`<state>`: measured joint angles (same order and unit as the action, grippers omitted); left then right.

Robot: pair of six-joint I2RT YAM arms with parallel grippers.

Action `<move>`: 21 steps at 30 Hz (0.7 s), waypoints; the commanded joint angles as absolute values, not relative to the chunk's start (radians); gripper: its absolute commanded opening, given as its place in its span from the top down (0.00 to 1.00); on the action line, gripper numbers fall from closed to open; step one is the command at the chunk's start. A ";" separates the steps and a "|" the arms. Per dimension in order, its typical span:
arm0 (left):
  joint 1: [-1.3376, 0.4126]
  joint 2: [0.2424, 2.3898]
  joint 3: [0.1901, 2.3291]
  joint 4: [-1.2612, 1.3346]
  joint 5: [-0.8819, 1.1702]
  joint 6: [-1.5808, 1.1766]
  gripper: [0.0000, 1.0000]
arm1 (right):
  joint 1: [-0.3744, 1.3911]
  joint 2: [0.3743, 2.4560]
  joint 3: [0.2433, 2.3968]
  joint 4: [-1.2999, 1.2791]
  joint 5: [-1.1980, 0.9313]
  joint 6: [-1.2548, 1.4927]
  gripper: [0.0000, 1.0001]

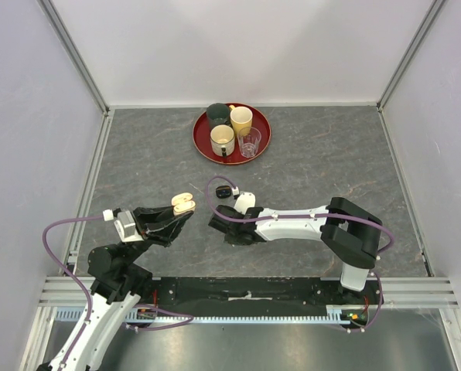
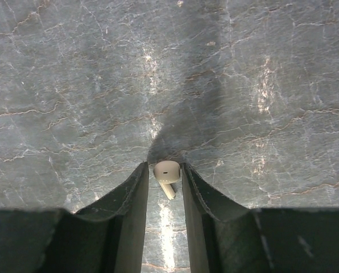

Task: Insert the wireless bluetooth earbuds into the charging case
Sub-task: Pick up the earbud from the center of the board.

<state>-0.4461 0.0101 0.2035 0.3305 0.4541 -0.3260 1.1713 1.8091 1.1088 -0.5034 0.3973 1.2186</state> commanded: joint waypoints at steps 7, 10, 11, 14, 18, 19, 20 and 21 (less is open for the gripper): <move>-0.442 -0.026 0.216 0.341 0.436 -0.298 0.98 | 1.167 1.821 1.123 -0.502 0.399 1.232 0.68; -0.442 -0.026 0.215 0.341 0.434 -0.298 0.98 | 1.166 1.818 1.123 -0.508 0.397 1.230 0.64; -0.442 -0.025 0.215 0.341 0.434 -0.299 0.98 | 1.166 1.819 1.124 -0.509 0.396 1.230 0.61; -0.442 -0.025 0.212 0.341 0.437 -0.304 0.98 | 1.166 1.819 1.123 -0.512 0.390 1.230 0.58; -0.442 -0.025 0.210 0.341 0.436 -0.310 0.98 | 1.166 1.819 1.118 -0.515 0.387 1.230 0.61; -0.442 -0.025 0.209 0.341 0.436 -0.310 0.98 | 1.166 1.819 1.117 -0.517 0.387 1.230 0.63; -0.442 -0.025 0.209 0.341 0.437 -0.311 0.98 | 1.166 1.819 1.118 -0.518 0.387 1.230 0.63; -0.442 -0.025 0.209 0.341 0.437 -0.313 0.98 | 1.164 1.821 1.118 -0.518 0.385 1.229 0.64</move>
